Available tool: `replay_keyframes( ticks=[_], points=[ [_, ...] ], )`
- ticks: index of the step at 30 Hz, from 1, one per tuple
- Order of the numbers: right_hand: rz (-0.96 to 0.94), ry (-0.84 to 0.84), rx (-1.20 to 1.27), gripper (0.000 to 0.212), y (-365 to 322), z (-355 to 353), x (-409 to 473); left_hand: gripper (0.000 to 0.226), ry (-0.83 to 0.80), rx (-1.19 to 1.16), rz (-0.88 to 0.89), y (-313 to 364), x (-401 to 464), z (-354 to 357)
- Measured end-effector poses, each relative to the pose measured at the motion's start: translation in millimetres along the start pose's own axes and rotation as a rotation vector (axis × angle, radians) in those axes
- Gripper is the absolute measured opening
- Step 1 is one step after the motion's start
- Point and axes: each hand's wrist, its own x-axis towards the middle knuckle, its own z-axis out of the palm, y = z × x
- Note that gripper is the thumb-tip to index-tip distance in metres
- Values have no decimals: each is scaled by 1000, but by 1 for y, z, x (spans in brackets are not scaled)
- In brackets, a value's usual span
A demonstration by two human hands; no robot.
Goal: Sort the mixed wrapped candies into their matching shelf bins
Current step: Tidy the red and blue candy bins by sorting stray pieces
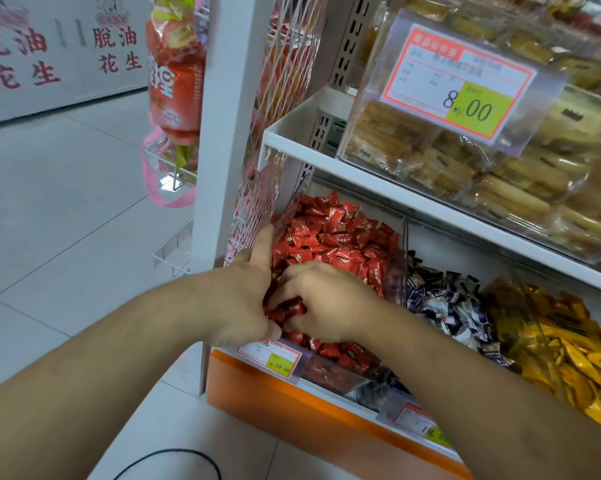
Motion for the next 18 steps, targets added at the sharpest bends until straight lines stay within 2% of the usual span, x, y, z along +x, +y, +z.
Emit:
replay_keyframes(
  ticks=[5, 11, 15, 18],
  points=[
    [29, 21, -225, 33, 11, -19, -3, 136, -12, -2, -8, 0, 1, 1],
    [140, 82, -345, 35, 22, -37, -13, 134, -17, -17, -17, 2, -1, 0],
    [174, 123, -386, 27, 19, -39, -15, 135, -19, -27, -8, 3, 0, 1],
    [111, 179, -355, 28, 5, -37, -13, 135, -14, -19, -6, 3, 0, 1]
  ],
)
